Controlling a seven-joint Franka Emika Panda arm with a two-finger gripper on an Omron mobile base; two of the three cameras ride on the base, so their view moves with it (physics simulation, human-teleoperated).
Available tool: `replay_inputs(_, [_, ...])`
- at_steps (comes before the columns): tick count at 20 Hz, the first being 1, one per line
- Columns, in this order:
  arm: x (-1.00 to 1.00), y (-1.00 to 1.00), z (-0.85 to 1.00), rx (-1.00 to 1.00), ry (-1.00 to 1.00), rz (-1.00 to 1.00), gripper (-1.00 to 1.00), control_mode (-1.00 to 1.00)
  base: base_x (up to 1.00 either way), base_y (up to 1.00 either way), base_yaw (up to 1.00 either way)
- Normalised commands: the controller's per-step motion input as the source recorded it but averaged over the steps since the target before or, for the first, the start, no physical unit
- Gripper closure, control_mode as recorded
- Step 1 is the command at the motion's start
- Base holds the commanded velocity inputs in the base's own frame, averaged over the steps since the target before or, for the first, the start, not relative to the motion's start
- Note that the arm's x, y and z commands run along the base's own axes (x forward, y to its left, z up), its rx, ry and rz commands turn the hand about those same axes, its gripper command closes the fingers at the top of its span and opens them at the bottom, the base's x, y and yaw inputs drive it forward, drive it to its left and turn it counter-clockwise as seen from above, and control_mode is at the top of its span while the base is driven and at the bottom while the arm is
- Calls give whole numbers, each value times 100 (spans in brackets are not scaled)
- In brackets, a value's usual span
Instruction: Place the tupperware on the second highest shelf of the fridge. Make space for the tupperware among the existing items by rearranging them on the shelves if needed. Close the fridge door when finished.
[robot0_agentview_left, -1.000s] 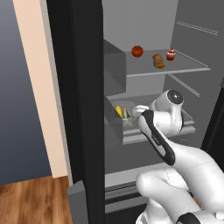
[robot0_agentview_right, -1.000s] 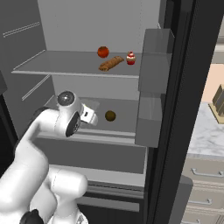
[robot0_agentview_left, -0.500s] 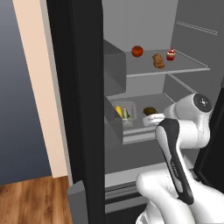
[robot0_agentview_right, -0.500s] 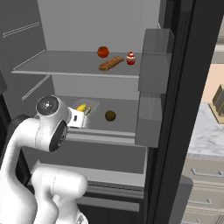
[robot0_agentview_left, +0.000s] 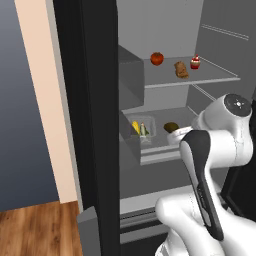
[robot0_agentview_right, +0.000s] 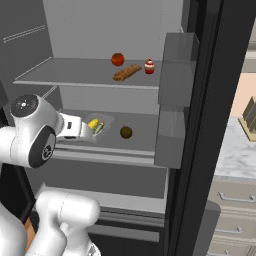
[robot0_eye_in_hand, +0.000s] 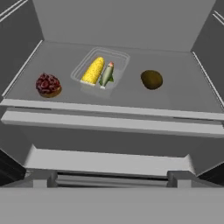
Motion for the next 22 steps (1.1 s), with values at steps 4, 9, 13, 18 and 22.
replay_inputs(4, [-5,-3,-13,0,0,0,-100,-100,0,0,0])
replay_inputs(9, [-29,2,0,-2,-1,1,-100,100,-27,-1,1])
replay_inputs(13, [0,0,0,0,0,0,-100,100,-72,-6,1])
replay_inputs(18, [0,0,0,0,0,0,-100,100,-64,-9,2])
replay_inputs(22, [0,0,0,0,0,0,-100,100,-51,-23,5])
